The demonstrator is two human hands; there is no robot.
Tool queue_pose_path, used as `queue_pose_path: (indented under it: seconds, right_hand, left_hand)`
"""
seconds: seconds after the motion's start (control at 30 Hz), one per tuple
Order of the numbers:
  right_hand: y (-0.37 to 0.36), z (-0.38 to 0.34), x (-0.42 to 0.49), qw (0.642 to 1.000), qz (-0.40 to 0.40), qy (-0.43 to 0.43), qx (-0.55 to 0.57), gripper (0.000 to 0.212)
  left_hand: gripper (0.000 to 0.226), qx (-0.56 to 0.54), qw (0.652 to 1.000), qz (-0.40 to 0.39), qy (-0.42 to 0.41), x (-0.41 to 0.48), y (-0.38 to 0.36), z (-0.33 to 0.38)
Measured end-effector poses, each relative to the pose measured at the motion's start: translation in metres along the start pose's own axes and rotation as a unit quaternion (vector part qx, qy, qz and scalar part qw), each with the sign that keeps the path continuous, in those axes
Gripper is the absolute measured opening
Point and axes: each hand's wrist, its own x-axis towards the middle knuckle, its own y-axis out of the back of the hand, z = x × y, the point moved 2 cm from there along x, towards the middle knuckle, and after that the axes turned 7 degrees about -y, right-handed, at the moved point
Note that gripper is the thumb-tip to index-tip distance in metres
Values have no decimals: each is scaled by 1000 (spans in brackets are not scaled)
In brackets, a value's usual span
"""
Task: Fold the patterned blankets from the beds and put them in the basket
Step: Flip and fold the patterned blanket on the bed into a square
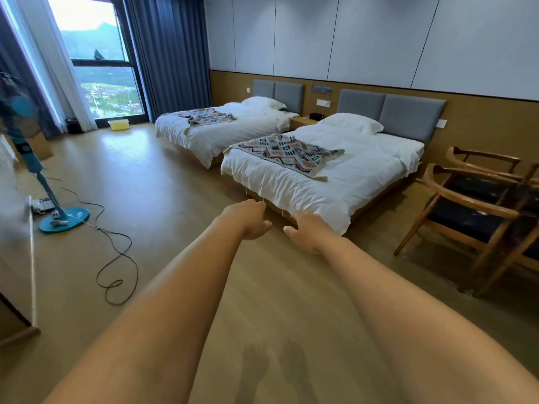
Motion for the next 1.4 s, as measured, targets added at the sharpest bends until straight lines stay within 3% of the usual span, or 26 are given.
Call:
queue_pose_path:
  seconds: [0.4,0.6,0.77,1.1,1.4]
  right_hand:
    - [26,25,258,1000,8,20,17,41]
    - [31,35,377,999,-16,9,37,47]
    - [27,29,486,1000,-14,16,15,49]
    - [18,-2,718,998,-25,-30,-53,45]
    - [8,-19,910,998,-40,-38,-44,48]
  left_hand:
    - [48,-22,999,-36,-16,253,-2,-61]
    - [41,-36,999,26,-14,357,4,-106]
    - [37,-37,999,22,-4,451,-1,-162]
    - [50,11,1000,-3,0,656,10,-303]
    - [48,22,999,-28,-5,821,-6,-402]
